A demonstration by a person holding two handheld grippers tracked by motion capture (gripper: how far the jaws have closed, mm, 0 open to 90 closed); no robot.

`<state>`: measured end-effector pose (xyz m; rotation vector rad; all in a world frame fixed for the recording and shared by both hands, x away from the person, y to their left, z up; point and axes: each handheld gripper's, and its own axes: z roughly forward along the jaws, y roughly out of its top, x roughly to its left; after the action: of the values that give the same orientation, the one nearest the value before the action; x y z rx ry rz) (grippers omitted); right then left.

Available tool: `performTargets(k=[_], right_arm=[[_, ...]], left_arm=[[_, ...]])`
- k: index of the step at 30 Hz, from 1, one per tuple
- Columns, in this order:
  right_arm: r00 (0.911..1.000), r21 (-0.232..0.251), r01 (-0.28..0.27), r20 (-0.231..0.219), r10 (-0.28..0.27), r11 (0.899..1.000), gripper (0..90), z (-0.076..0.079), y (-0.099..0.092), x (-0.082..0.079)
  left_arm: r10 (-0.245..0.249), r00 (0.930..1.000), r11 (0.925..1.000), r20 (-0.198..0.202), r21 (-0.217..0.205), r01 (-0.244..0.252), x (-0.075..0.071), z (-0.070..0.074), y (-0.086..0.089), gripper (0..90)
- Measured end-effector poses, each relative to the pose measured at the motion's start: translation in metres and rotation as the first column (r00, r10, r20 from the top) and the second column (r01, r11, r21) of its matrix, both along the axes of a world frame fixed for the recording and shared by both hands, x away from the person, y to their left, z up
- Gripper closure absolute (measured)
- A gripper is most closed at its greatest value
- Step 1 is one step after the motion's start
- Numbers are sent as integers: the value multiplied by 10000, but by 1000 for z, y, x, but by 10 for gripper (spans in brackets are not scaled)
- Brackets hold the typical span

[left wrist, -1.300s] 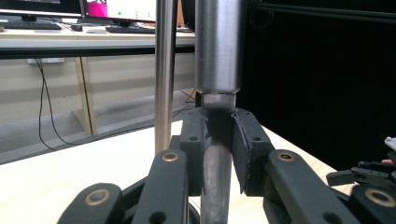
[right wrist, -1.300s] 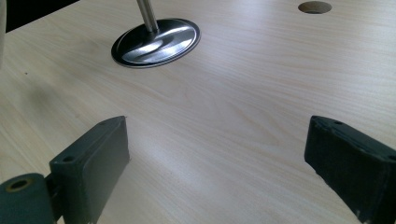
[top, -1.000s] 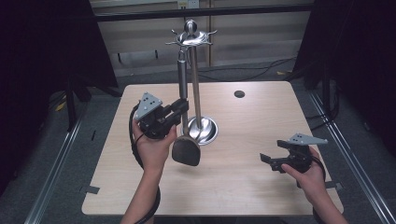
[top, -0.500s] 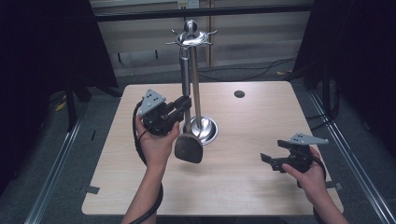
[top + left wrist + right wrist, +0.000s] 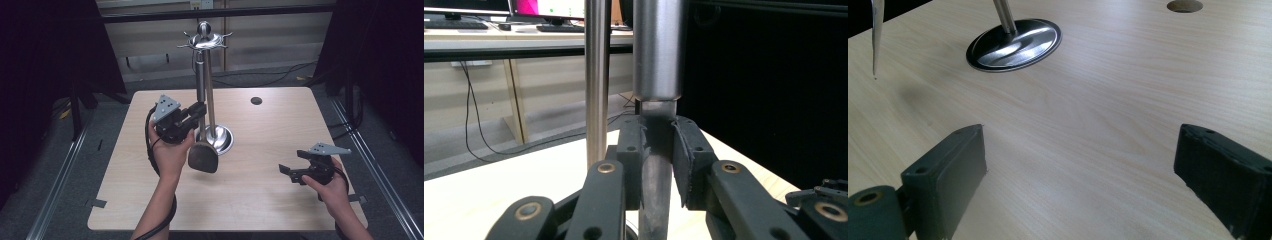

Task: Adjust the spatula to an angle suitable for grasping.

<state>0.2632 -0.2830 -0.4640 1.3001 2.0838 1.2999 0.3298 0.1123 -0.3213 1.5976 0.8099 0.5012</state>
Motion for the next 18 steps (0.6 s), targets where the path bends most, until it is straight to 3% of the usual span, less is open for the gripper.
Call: performTargets(k=[9,18], right_arm=[[10000,-88,-50,-78,49,9999,62,-2,1,0],[10000,-70,-6,-44,6,10000,62,0,0,-2]], left_arm=[[110,9999,9999,48,105,-110,4,-4,-1,758],[149,9997,9998,214,-129,-146,5,-8,-4,757]])
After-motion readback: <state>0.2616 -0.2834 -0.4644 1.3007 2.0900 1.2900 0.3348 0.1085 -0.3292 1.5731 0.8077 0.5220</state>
